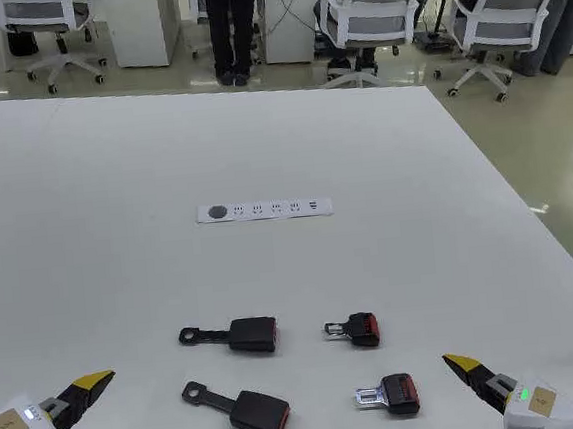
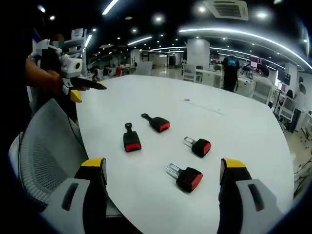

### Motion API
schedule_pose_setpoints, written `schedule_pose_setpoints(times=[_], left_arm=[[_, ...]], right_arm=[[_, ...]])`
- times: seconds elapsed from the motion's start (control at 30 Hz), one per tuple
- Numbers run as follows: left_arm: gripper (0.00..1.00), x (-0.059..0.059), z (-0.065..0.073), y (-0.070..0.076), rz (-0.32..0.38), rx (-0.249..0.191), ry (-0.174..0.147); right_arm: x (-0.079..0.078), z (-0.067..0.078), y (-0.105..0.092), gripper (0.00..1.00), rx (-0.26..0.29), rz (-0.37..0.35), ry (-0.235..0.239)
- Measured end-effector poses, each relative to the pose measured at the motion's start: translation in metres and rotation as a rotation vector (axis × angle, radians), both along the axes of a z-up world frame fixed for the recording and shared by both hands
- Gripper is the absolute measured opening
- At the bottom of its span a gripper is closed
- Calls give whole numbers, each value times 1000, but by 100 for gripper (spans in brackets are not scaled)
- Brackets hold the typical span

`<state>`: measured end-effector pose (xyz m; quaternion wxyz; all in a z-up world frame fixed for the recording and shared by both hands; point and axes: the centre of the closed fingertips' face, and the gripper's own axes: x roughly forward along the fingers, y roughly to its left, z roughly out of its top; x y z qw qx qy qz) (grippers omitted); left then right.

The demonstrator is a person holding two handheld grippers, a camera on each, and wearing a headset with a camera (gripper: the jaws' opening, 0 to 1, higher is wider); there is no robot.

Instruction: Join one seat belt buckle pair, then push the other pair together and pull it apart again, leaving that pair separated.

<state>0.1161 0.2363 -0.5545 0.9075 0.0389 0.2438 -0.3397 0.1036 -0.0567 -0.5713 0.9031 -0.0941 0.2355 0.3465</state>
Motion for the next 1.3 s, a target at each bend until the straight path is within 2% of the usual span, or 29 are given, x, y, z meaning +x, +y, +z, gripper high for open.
schedule_pose_setpoints(times=[0.27,0.4,0.63,0.77,0.97,1.3], left_arm=[[100,-1,2,0,1,6,-2],[100,-2,-1,1,-7,19,-1],[100,-3,-3,-2,-15,13,0],[100,-3,-5,-2,-26,29,0],[100,-5,-2,-5,-16,13,1],[100,-9,-3,-8,-24,11,-1]], right_arm=[[1,-9,-7,99,-2,7,7],[0,-8,-6,99,-2,6,7],[-4,-8,-3,98,-4,13,19],[-5,-8,-4,98,-6,9,22],[-7,-7,-2,98,-6,7,25],[-10,-7,1,98,-2,16,36]])
